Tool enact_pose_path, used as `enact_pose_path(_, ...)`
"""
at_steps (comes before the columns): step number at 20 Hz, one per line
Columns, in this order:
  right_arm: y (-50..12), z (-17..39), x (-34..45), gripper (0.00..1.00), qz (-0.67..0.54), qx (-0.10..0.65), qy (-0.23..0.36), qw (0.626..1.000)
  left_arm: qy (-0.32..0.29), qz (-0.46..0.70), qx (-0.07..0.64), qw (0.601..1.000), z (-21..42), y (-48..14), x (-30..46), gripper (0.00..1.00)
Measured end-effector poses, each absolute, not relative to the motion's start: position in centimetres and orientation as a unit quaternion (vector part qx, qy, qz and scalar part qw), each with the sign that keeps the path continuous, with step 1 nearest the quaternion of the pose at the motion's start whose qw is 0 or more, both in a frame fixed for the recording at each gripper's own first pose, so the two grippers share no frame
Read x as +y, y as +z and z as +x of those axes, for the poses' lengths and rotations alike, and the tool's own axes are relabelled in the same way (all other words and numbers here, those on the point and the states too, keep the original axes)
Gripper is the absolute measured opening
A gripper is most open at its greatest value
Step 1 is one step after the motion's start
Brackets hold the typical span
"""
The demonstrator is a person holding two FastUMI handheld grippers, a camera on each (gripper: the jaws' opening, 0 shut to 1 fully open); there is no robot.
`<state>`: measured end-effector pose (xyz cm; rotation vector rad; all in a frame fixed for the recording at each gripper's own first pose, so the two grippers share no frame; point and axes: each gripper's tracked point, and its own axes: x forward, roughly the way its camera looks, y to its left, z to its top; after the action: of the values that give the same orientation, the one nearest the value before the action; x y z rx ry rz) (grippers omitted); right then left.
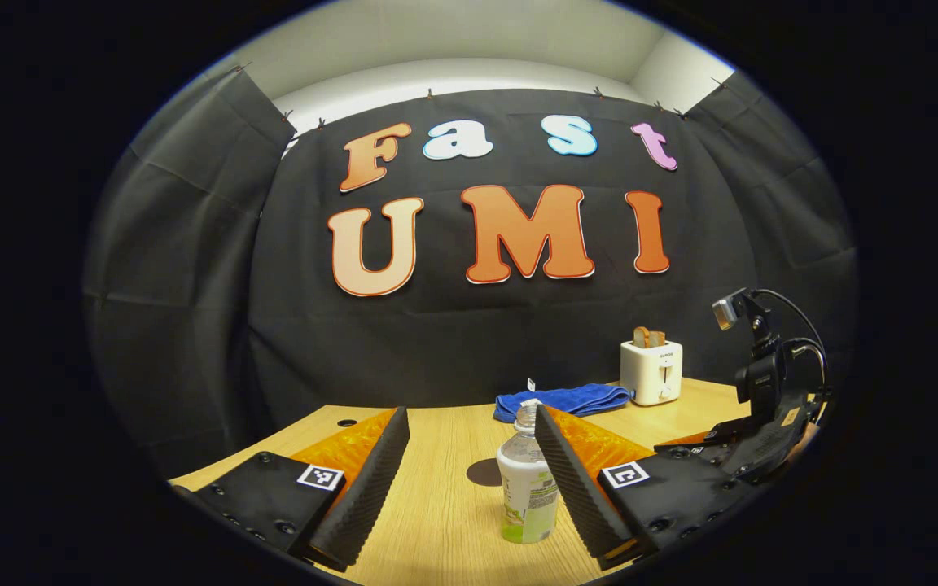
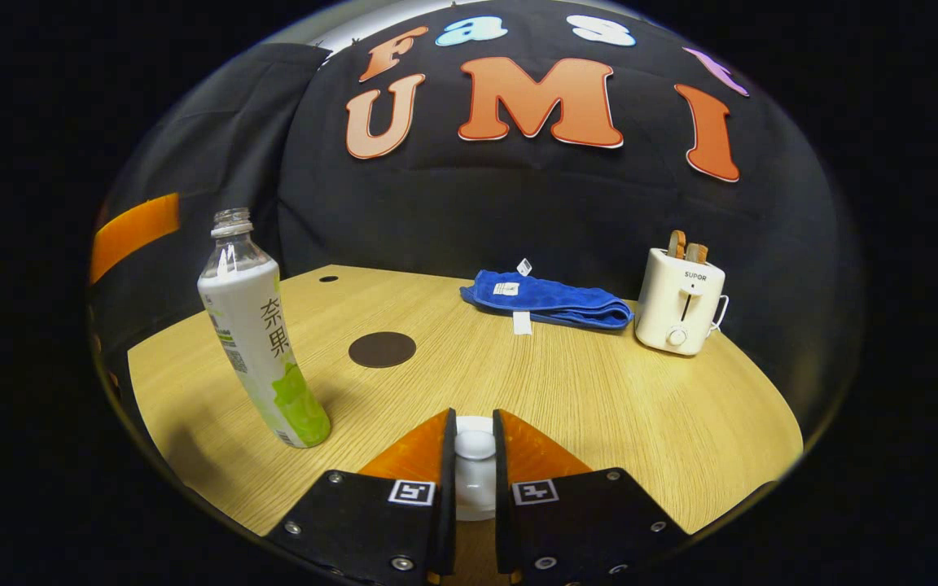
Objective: Open the teacup lid with one hand, grasp the water bottle and pour water into the teacup with the other hand; after pouring, place the water bottle on the coaster and then close the teacup lid.
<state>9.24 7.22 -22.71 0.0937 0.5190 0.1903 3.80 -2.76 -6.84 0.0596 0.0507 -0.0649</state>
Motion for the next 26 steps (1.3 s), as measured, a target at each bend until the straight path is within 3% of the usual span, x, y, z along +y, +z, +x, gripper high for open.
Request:
enact_pose_path(12, -17.3, 8.9, 5.2, 0.19, 0.054, 0.195, 0.089, 0.975, -0.093, -0.032, 0.09, 0.991, 3.7, -12.5, -7.1, 0.96)
enact_pose_path(21, -13.5, 8.3, 1.5, 0.19, 0.056, 0.158, 0.058, 0.984, -0.095, -0.016, 0.156, 0.983, 5.1, -18.4, -8.2, 0.98)
enact_pose_path(23, -13.0, 8.0, 0.9, 0.19, 0.057, 0.152, 0.051, 0.985, -0.094, -0.013, 0.165, 0.982, 5.3, -19.0, -8.3, 0.96)
enact_pose_path(24, -12.7, 7.9, 0.6, 0.19, 0.057, 0.148, 0.048, 0.986, -0.089, -0.011, 0.166, 0.982, 5.6, -19.2, -8.2, 0.86)
enact_pose_path(26, -12.3, 7.8, 0.0, 0.19, 0.056, 0.143, 0.043, 0.987, -0.089, -0.01, 0.16, 0.983, 5.7, -19.4, -8.3, 0.77)
